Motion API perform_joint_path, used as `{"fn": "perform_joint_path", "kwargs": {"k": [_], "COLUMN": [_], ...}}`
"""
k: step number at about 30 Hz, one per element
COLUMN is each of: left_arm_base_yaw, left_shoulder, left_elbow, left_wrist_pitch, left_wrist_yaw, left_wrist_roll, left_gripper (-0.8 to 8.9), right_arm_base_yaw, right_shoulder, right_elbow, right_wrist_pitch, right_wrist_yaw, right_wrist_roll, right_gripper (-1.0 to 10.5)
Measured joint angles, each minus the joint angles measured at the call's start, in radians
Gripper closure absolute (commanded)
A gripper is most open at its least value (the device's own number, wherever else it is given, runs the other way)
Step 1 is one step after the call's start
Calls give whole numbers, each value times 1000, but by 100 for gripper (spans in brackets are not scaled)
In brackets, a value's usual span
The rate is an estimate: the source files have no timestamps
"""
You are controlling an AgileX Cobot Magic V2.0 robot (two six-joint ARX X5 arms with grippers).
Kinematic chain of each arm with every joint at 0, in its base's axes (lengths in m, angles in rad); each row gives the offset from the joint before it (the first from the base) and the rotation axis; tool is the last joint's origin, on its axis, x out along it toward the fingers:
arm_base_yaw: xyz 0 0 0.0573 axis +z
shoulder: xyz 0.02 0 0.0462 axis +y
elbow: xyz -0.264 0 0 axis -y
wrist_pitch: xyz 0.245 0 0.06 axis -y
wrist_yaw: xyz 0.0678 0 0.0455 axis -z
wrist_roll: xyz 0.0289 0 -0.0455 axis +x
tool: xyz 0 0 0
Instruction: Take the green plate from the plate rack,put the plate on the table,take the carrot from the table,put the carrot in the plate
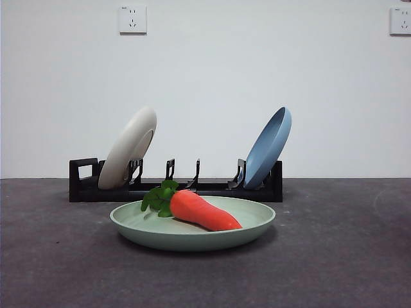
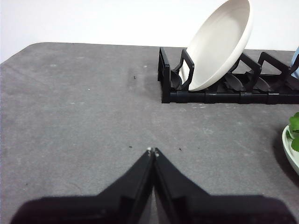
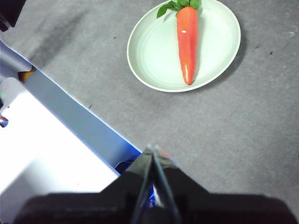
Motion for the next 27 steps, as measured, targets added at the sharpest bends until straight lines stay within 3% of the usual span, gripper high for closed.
{"fn": "perform_joint_path", "kwargs": {"k": [5,11,18,27], "left_arm_base_yaw": [0,0,0,0], "left_shoulder": [0,0,0,0], "left_elbow": [0,0,0,0], "left_wrist_pitch": [0,0,0,0], "left_wrist_yaw": [0,0,0,0], "left_wrist_roll": [0,0,-3,-7], "left_gripper": [816,816,816,816], "right_arm_base_yaw": [-24,-232,-508,-564], "right_shoulder": [-17,-161,-393,-622], "right_elbow": [0,-66,-371,-739], "right_wrist_pitch": [0,163,485,729], "right_wrist_yaw": [27,-13,-29,1], "right_wrist_roll": [-34,-108,-119,-117], "right_gripper": [946,946,946,946]}}
